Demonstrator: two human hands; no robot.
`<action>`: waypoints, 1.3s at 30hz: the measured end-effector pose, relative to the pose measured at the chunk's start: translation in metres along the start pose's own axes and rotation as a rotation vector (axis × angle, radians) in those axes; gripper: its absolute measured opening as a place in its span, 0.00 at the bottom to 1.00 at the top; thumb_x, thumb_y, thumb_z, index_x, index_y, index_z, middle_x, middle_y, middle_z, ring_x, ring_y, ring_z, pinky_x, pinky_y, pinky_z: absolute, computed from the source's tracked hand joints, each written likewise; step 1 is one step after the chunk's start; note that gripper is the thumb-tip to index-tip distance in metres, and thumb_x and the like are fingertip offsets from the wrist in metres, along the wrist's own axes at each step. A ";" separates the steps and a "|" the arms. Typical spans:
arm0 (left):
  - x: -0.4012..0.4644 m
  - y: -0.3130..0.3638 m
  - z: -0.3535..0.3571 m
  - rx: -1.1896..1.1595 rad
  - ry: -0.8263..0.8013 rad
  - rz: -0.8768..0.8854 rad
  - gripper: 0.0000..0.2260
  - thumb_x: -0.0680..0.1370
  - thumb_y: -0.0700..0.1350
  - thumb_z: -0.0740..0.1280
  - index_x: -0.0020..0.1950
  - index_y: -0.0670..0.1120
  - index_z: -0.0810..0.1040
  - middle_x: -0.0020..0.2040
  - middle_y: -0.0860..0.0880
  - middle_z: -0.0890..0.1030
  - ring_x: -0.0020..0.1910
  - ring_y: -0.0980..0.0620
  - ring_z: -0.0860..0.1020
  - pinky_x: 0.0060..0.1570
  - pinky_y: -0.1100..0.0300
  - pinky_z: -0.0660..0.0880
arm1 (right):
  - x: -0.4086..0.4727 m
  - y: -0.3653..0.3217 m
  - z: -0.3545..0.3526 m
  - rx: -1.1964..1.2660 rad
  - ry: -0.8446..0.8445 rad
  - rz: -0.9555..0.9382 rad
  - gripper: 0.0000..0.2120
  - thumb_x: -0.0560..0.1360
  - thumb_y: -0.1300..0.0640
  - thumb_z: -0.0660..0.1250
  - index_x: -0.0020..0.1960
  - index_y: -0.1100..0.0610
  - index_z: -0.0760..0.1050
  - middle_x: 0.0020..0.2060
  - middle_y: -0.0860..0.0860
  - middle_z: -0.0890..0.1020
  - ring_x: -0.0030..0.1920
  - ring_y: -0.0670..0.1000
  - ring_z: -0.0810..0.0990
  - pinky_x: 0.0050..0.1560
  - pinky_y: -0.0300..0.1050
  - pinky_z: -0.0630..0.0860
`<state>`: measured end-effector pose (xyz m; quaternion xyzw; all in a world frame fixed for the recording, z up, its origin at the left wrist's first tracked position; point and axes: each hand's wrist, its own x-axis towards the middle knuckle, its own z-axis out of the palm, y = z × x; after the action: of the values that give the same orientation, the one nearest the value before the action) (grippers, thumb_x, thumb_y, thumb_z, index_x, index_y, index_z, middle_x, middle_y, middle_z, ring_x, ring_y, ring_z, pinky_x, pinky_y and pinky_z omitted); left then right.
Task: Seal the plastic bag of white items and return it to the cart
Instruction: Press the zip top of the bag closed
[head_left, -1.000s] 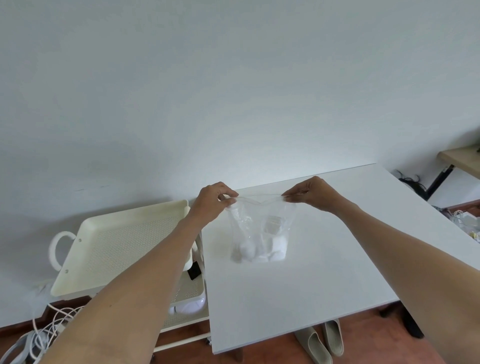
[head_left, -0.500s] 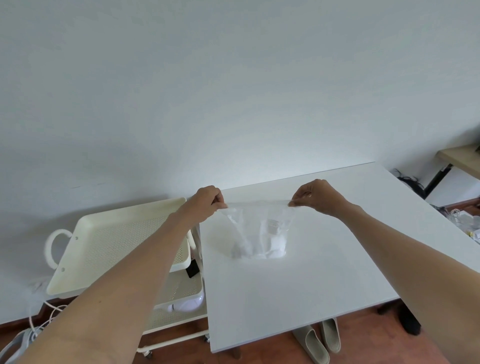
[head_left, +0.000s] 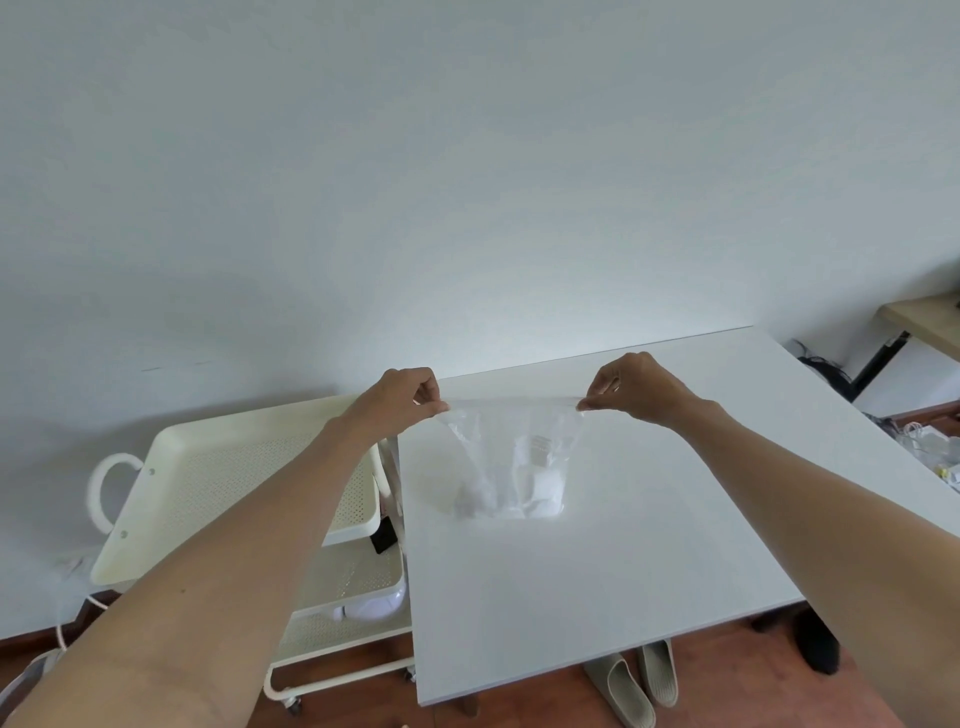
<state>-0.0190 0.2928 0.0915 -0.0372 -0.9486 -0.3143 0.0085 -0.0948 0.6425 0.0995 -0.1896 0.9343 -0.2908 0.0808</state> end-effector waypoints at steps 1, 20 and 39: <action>0.000 0.000 0.003 -0.044 0.012 -0.033 0.09 0.74 0.48 0.74 0.43 0.45 0.77 0.41 0.47 0.84 0.42 0.51 0.83 0.47 0.53 0.78 | 0.001 0.000 0.001 0.012 0.002 0.007 0.10 0.69 0.49 0.81 0.39 0.54 0.85 0.36 0.46 0.86 0.38 0.41 0.82 0.34 0.31 0.72; 0.000 0.008 0.016 -0.231 0.043 -0.061 0.09 0.73 0.40 0.74 0.49 0.48 0.76 0.40 0.51 0.85 0.38 0.51 0.82 0.51 0.47 0.79 | 0.005 0.018 0.008 0.157 0.006 0.024 0.10 0.73 0.62 0.74 0.46 0.51 0.76 0.38 0.48 0.87 0.37 0.44 0.85 0.40 0.42 0.77; 0.002 0.002 0.022 -0.378 0.144 -0.156 0.11 0.75 0.35 0.71 0.54 0.44 0.78 0.43 0.47 0.82 0.41 0.49 0.80 0.48 0.52 0.79 | 0.011 0.019 0.011 0.091 -0.046 0.049 0.07 0.75 0.53 0.75 0.43 0.56 0.86 0.34 0.49 0.86 0.36 0.45 0.83 0.41 0.36 0.76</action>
<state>-0.0209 0.3071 0.0751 0.0579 -0.8697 -0.4881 0.0448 -0.1079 0.6473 0.0794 -0.1695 0.9223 -0.3266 0.1181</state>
